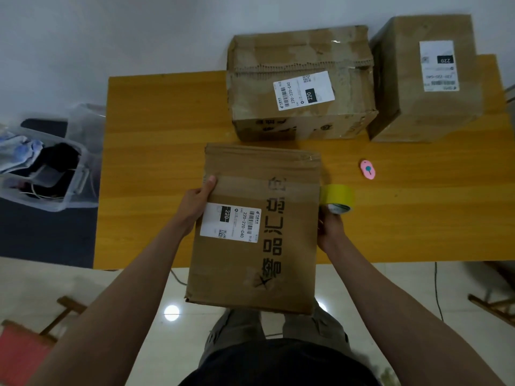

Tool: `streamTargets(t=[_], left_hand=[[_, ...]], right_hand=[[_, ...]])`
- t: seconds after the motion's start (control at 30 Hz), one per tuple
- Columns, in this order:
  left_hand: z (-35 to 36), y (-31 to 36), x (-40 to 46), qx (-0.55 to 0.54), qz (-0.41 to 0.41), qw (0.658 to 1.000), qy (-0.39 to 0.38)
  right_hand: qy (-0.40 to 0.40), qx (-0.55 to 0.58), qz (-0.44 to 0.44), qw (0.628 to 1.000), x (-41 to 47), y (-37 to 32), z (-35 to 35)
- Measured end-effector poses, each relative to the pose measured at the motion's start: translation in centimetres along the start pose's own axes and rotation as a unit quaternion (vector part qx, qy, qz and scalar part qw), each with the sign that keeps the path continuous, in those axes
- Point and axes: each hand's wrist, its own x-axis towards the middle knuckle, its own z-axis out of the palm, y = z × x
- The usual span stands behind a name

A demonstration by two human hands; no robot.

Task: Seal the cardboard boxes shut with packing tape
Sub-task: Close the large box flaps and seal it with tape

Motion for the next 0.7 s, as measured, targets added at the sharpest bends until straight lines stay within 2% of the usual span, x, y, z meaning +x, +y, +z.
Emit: streamTargets(t=[0.3,0.53,0.6,0.7], left_hand=[[0.0,-0.2,0.1,0.000,0.004,1.000,0.016],[-1.1,-0.4,0.3,-0.023,-0.010,1.000,0.006],[-1.6,-0.7,0.8,-0.046,-0.029,0.999,-0.002],[-1.2,-0.6,1.6,-0.090,-0.038,0.994,-0.048]], right_hand=[[0.024,-0.004,-0.050,0.998,-1.4,0.2,0.9],[-0.050,-0.029,-0.056,0.997,-3.4,-1.0,1.4],[-0.068,-0.044,-0.096,0.992,-5.3,-2.7,2.0],[-0.062,-0.099,-0.202,0.972,-8.4,-6.4,2.8]])
